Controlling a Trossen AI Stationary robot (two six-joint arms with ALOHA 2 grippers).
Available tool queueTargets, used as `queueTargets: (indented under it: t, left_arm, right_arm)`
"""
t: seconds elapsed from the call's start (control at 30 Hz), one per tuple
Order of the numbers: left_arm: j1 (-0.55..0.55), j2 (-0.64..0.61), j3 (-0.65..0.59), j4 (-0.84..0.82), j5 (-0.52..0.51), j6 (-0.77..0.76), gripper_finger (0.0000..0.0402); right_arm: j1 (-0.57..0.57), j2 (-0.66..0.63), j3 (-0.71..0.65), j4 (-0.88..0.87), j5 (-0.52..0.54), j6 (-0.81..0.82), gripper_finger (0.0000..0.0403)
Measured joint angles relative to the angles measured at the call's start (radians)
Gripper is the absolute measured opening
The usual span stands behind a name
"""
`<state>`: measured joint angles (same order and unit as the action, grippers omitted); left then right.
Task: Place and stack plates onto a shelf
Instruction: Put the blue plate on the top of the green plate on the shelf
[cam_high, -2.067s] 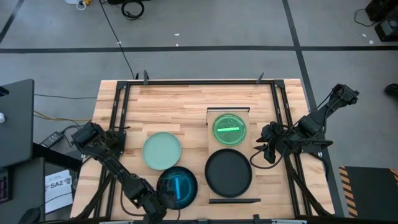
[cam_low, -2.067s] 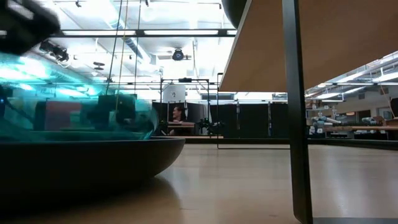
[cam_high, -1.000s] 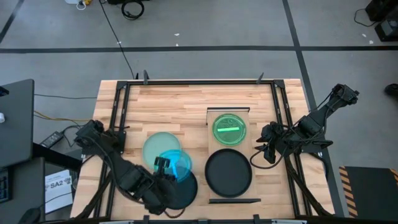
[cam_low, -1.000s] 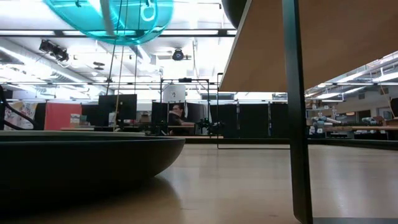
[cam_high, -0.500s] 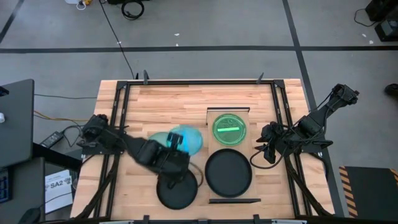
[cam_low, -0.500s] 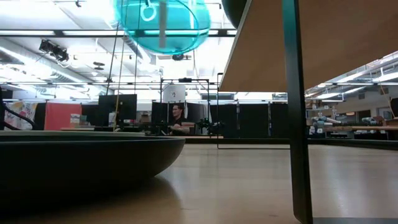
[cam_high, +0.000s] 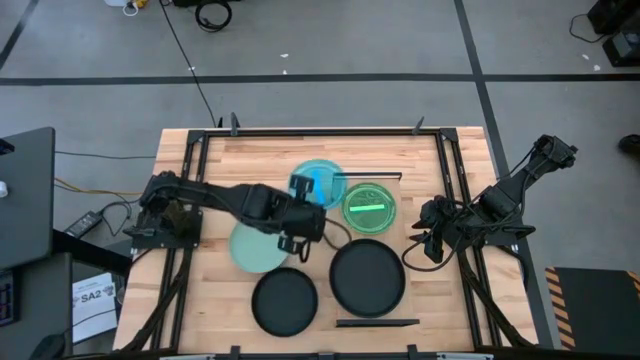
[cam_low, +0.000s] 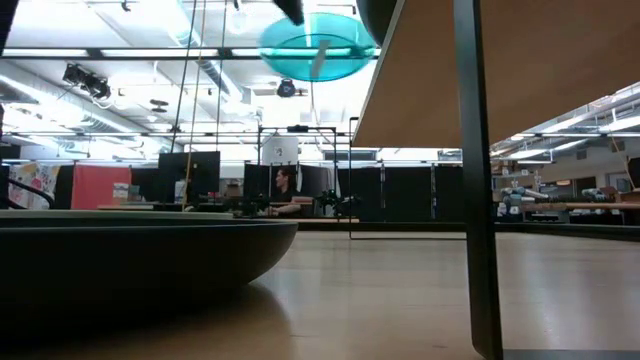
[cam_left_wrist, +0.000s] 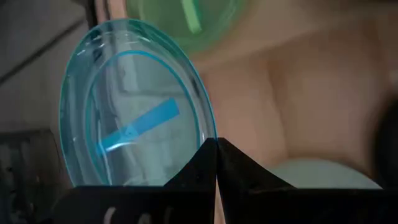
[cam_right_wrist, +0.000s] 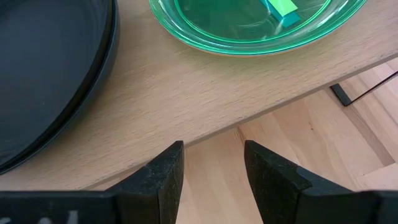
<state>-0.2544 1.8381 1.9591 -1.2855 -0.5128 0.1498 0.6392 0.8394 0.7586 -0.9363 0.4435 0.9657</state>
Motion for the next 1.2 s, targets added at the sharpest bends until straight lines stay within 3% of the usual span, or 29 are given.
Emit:
queueTargets:
  t: [0.43, 0.77, 1.2]
  left_arm:
    - [0.085, 0.000, 0.000, 0.372, 0.124, 0.331, 0.0008]
    - [0.101, 0.011, -0.002, 0.523, 0.203, 0.334, 0.0008]
    - [0.101, 0.131, -0.003, 0.515, 0.229, 0.334, 0.0008]
  right_arm:
    - [0.000, 0.000, 0.000, 0.000, 0.000, 0.000, 0.0174]
    - [0.000, 0.000, 0.000, 0.000, 0.000, 0.000, 0.0174]
    - [0.000, 0.000, 0.000, 0.001, 0.000, 0.000, 0.0174]
